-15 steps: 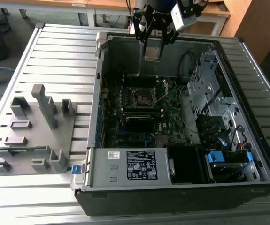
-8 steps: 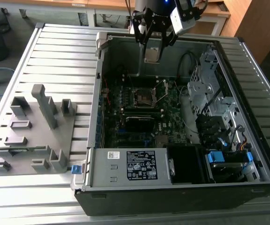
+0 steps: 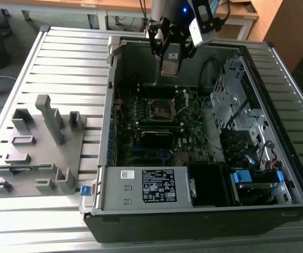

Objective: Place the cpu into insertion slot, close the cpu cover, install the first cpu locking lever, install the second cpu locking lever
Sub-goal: 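Place the cpu into insertion slot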

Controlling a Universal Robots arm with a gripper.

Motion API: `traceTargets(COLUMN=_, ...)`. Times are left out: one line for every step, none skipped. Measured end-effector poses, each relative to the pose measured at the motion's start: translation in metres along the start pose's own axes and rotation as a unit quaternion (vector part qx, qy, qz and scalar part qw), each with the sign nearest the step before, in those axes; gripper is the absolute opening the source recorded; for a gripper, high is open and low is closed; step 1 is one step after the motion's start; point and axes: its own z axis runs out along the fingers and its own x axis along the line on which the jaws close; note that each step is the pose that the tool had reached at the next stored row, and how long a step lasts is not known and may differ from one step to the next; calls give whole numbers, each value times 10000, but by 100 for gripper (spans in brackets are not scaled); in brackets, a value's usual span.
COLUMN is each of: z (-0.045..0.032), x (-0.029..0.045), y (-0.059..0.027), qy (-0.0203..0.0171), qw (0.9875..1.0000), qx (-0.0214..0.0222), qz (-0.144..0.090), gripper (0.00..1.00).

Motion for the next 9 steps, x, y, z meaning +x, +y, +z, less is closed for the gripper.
traceTargets(z=17, x=1, y=-2, qy=-6, qw=10000, qx=-1, qz=0, gripper=54)
traceTargets(z=35, x=1, y=-3, qy=-11, qw=10000, qx=0, qz=-1, gripper=54)
traceTargets(z=53, x=1, y=-4, qy=-17, qw=10000, qx=-1, qz=-2, gripper=54)
traceTargets(z=64, x=1, y=-6, qy=-22, qw=10000, qx=-1, qz=-2, gripper=54)
traceTargets(z=73, x=1, y=-6, qy=-24, qw=10000, qx=-1, qz=-3, gripper=54)
traceTargets(z=84, x=2, y=-7, qy=-25, qw=10000, qx=-1, qz=-3, gripper=54)
traceTargets(z=97, x=4, y=-9, qy=-25, qw=10000, qx=-1, qz=-3, gripper=54)
traceTargets(z=114, x=7, y=-10, qy=-26, qw=10000, qx=-1, qz=-3, gripper=54)
traceTargets(z=132, x=8, y=-12, qy=-26, qw=10000, qx=-1, qz=-3, gripper=54)
